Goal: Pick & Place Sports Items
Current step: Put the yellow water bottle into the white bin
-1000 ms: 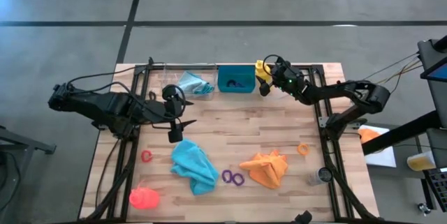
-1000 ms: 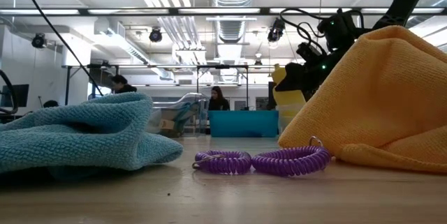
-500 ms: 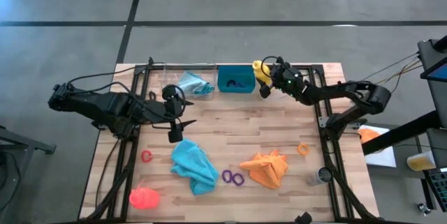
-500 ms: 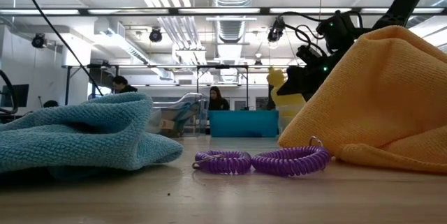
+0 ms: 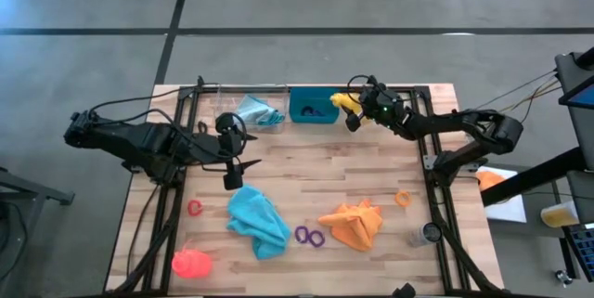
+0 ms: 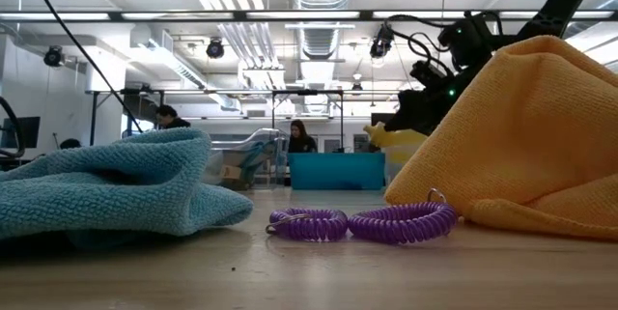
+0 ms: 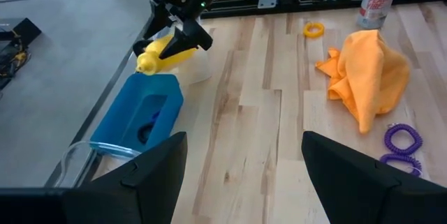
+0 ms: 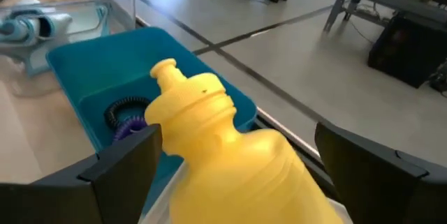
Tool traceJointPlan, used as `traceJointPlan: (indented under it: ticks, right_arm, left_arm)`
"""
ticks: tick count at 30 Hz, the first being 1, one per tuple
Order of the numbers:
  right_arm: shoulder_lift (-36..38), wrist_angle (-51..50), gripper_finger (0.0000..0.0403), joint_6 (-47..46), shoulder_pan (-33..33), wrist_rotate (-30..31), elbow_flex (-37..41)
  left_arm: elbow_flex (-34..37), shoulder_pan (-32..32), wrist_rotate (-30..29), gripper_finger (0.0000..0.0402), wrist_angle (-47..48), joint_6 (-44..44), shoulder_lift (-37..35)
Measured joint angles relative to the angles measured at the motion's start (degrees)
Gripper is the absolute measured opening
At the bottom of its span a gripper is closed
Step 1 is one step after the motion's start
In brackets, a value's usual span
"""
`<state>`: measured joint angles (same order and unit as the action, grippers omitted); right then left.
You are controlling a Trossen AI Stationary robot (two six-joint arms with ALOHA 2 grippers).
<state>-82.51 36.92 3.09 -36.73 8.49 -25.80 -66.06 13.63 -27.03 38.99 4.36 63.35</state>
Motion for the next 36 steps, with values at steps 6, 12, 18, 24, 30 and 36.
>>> traceJointPlan:
  ticks: [6, 12, 18, 24, 30, 36]
  right_arm:
    - [1.68, 0.74, 0.0372, 1.86, 0.02, -0.07, -0.02]
    - [6.9, -1.59, 0.0372, 4.92, 0.09, -10.69, -0.02]
    - [13.27, -11.95, 0.0372, 4.85, 0.46, -16.26, -1.68]
    - [12.62, -25.63, 0.0372, 8.54, 2.16, -15.85, -10.81]
    - [3.0, -49.02, 0.0372, 12.39, 3.53, -8.32, -27.24]
    - [-8.57, -64.74, 0.0372, 12.59, 3.47, -6.77, -41.81]
  left_arm:
    - [0.0, 0.02, 0.87, 0.0285, 0.01, 0.29, 0.0]
    - [0.0, 0.02, 1.78, 0.0286, 0.01, 0.61, 0.0]
    - [0.0, 0.02, 2.62, 0.0286, 0.01, 1.66, 0.0]
    - [0.0, 0.02, 2.63, 0.0286, -0.02, 1.64, 0.0]
    - [0.0, 0.02, 2.62, 0.0286, -0.02, 1.64, 0.0]
    - [0.02, 0.02, 2.65, 0.0286, 0.27, 1.64, 0.0]
